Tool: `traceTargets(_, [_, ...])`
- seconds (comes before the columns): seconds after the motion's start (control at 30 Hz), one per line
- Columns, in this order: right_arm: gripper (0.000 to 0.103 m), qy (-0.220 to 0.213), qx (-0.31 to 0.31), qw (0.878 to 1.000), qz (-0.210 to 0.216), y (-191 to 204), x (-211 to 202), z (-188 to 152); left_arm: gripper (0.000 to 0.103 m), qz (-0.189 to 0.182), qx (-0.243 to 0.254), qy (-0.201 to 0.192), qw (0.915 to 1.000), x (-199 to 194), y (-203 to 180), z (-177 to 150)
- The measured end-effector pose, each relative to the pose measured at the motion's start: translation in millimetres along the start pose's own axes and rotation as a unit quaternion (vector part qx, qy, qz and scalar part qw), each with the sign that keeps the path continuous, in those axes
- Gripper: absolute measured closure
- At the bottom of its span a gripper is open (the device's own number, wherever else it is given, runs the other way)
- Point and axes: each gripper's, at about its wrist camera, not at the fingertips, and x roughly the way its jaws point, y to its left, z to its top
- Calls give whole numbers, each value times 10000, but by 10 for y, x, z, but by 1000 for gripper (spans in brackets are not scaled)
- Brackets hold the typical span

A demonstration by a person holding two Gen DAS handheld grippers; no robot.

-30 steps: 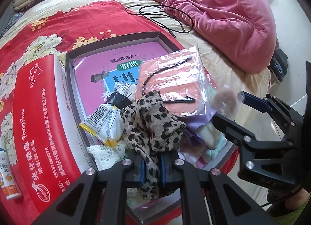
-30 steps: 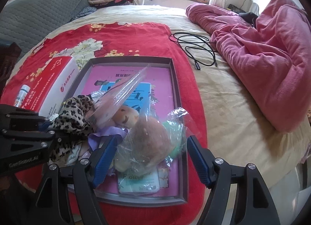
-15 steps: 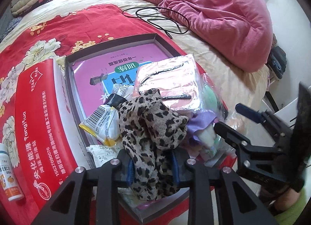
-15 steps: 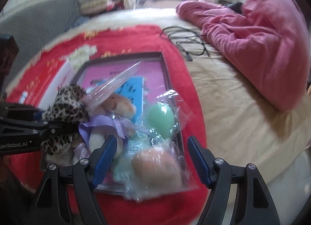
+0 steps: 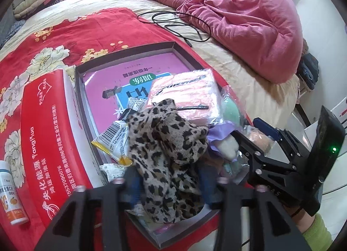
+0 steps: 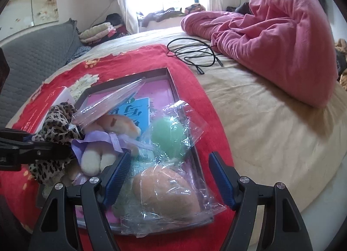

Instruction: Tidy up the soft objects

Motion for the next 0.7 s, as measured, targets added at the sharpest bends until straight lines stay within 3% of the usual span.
traceTargets(0.03, [27, 24, -31, 10000, 24, 4, 5, 5, 39, 12, -2, -12, 10000, -13, 2, -2])
traceTargets(0.7, [26, -110, -329, 9992, -199, 9, -158, 6, 28, -61, 148, -87, 9998, -197, -19, -118])
